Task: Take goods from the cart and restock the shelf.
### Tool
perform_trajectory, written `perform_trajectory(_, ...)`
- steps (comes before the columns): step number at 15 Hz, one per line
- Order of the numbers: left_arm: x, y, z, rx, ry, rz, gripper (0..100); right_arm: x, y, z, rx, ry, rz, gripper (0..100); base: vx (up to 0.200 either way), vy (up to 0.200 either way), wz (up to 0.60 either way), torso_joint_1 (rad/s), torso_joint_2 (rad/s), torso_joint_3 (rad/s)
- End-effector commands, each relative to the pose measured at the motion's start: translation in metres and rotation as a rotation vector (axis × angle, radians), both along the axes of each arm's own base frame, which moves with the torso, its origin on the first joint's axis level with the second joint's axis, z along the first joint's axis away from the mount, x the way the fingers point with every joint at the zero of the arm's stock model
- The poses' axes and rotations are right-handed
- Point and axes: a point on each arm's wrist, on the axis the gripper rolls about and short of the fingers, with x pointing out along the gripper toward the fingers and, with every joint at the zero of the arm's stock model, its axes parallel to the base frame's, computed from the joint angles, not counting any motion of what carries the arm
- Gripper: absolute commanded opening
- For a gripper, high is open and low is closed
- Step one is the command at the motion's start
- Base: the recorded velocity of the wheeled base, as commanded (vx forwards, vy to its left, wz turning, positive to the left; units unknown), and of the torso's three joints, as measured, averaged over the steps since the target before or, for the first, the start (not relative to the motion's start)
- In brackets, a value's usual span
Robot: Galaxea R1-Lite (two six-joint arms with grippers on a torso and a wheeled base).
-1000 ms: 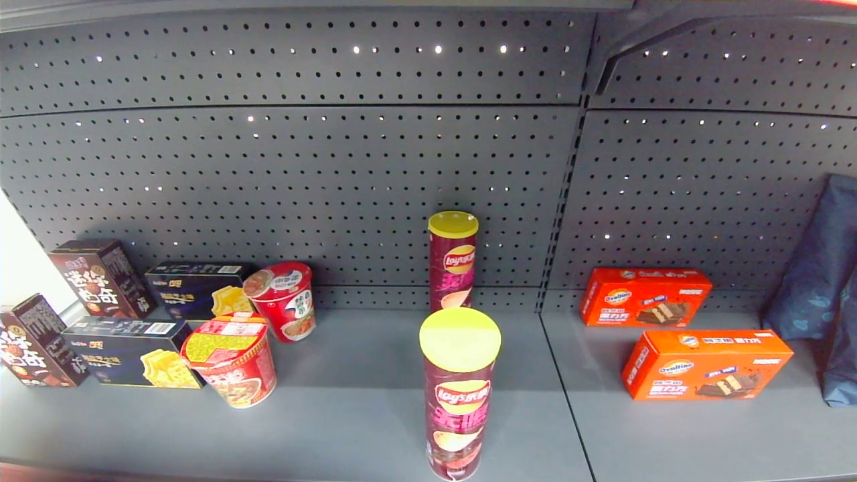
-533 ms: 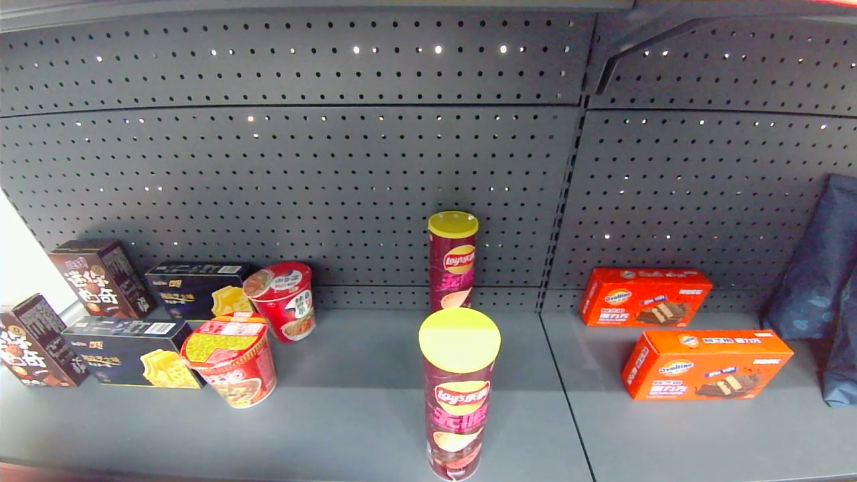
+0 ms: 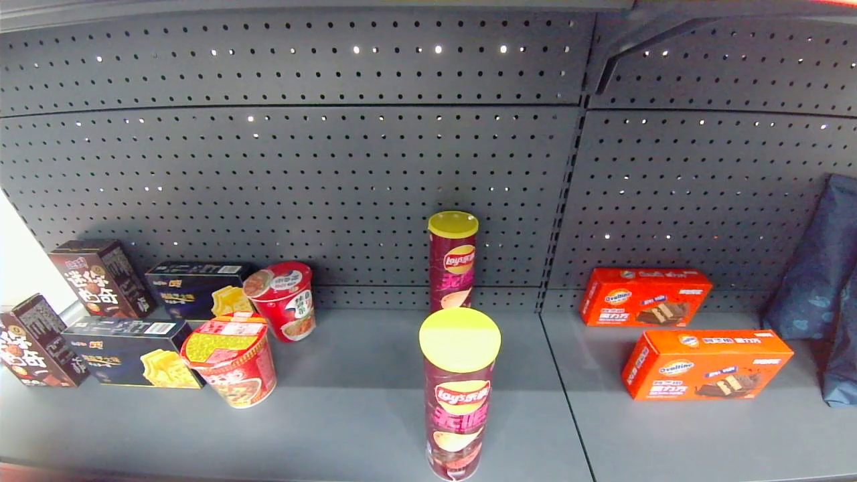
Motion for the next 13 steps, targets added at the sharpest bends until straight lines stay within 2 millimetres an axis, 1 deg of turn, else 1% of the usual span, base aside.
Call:
perform_trajectory(1, 0.0001, 0.0000, 0.0002, 0.000, 0.000, -0.001, 100, 0.0001, 0.0000, 0.0000, 0.000, 0.001, -0.001, 100, 0.000, 0.000, 0.00, 0.000, 0.00, 0.000)
perform_trajectory(13, 0.0000, 0.0000, 0.0001, 0.000, -0.001, -0.001, 100, 0.0001, 0.0001, 0.0000, -0.002, 0.001, 0.002, 100, 0.000, 0.000, 0.00, 0.000, 0.00, 0.000)
